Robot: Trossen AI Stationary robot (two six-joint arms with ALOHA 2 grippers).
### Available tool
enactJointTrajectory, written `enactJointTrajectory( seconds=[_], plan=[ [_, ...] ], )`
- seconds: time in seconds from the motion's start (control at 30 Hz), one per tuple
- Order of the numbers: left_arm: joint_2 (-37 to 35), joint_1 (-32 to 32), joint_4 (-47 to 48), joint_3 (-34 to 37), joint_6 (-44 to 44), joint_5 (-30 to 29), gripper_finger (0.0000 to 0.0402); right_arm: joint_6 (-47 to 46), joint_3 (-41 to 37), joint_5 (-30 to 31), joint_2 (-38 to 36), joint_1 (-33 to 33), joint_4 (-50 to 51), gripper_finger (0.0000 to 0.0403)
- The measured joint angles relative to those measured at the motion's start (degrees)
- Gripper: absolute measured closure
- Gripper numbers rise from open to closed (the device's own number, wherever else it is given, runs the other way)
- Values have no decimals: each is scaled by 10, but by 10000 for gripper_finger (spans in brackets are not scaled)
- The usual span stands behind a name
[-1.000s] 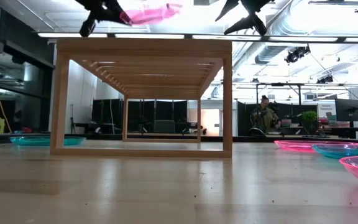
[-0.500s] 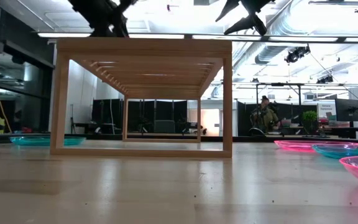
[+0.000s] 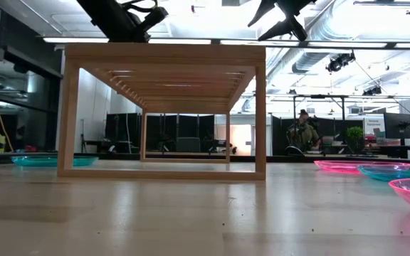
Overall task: Place and stack plates onto a shelf
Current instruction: Put the pink plate on the shelf
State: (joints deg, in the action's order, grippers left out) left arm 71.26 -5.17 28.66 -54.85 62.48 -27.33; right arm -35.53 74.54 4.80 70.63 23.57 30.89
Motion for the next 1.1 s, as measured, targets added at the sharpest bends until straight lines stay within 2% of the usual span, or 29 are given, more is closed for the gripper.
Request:
enactJointTrajectory(
  seconds=[0.47, 0.73, 1.1],
  plan=[
    [0, -9, 5, 0, -17, 54, 401, 0, 0, 1, 0, 0, 0, 198],
    [-15, -9, 23, 0, -27, 44, 397, -4, 0, 0, 0, 0, 0, 199],
    [-51, -9, 27, 0, -51, 40, 317, -4, 0, 0, 0, 0, -1, 199]
  ],
)
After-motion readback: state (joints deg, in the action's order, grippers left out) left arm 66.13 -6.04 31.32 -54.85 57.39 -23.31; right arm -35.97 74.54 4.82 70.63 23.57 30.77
